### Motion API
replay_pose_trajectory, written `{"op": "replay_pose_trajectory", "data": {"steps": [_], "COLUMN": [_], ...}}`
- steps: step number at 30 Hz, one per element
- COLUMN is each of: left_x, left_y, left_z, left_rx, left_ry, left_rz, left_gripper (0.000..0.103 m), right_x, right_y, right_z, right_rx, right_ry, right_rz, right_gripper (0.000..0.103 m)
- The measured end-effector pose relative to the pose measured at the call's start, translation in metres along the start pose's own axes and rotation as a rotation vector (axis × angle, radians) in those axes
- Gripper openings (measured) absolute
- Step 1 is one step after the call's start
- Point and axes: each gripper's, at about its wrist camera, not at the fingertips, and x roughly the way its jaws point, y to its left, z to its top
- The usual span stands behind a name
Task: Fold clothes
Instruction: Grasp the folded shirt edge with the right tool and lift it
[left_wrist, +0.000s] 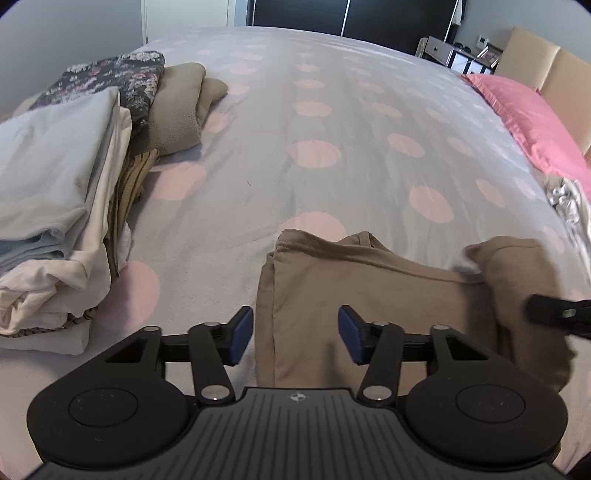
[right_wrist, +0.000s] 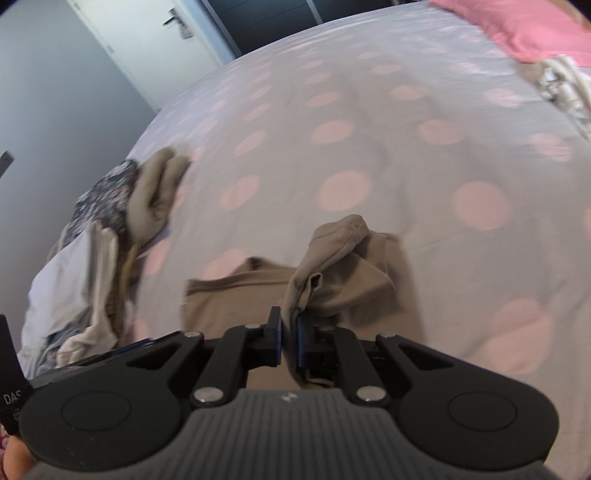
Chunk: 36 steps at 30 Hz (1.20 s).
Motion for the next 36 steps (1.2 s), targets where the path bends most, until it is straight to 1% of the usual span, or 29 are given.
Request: {"op": "replay_pose_trajectory", "data": {"steps": [1,2,4,6,10,15,17,18,21,22,24,26,30,33,36], "left_x": [0.000,0.000,0.000,0.000,-0.001,0.000,0.000,0.000,-0.001,-0.001,-0.002,-0.004,-0.009,-0.013,-0.014], "left_y": [0.004,0.007,0.014,0.019,0.028,0.031,0.032,0.032,0.034,0.034,0.034,0.032,0.024,0.014,0.000], "left_z": [0.000,0.001,0.001,0.002,0.003,0.002,0.002,0.002,0.002,0.002,0.002,0.003,0.003,0.003,0.002], "left_rx": [-0.015,-0.031,-0.061,-0.076,-0.103,-0.105,-0.104,-0.104,-0.112,-0.113,-0.114,-0.110,-0.080,-0.050,0.001], "left_ry": [0.002,0.004,0.008,0.002,-0.001,0.006,0.010,0.012,0.008,0.007,0.004,-0.002,-0.027,-0.051,-0.053], "left_rz": [-0.009,-0.017,-0.035,-0.030,-0.022,-0.013,-0.010,-0.009,-0.013,-0.015,-0.019,-0.028,-0.058,-0.094,-0.114], "left_gripper": [0.034,0.033,0.033,0.033,0.033,0.033,0.033,0.033,0.033,0.033,0.033,0.033,0.034,0.044,0.048], "right_x": [0.005,0.011,0.022,0.035,0.063,0.090,0.098,0.099,0.092,0.086,0.069,0.052,0.023,0.008,0.000], "right_y": [0.007,0.013,0.025,0.035,0.049,0.056,0.055,0.054,0.053,0.052,0.050,0.046,0.033,0.019,-0.002], "right_z": [-0.001,-0.002,-0.005,-0.008,-0.015,-0.022,-0.023,-0.023,-0.022,-0.021,-0.019,-0.016,-0.019,-0.028,-0.039], "right_rx": [-0.003,-0.005,-0.005,-0.008,-0.026,-0.048,-0.036,-0.031,-0.053,-0.066,-0.100,-0.136,-0.215,-0.267,-0.267], "right_ry": [0.008,0.017,0.039,0.060,0.100,0.152,0.177,0.186,0.186,0.176,0.142,0.106,0.053,0.050,0.065], "right_rz": [0.020,0.039,0.070,0.087,0.082,0.069,0.074,0.079,0.083,0.086,0.092,0.079,-0.010,-0.083,-0.128], "right_gripper": [0.009,0.009,0.009,0.009,0.009,0.010,0.017,0.018,0.027,0.032,0.035,0.040,0.040,0.040,0.040]}}
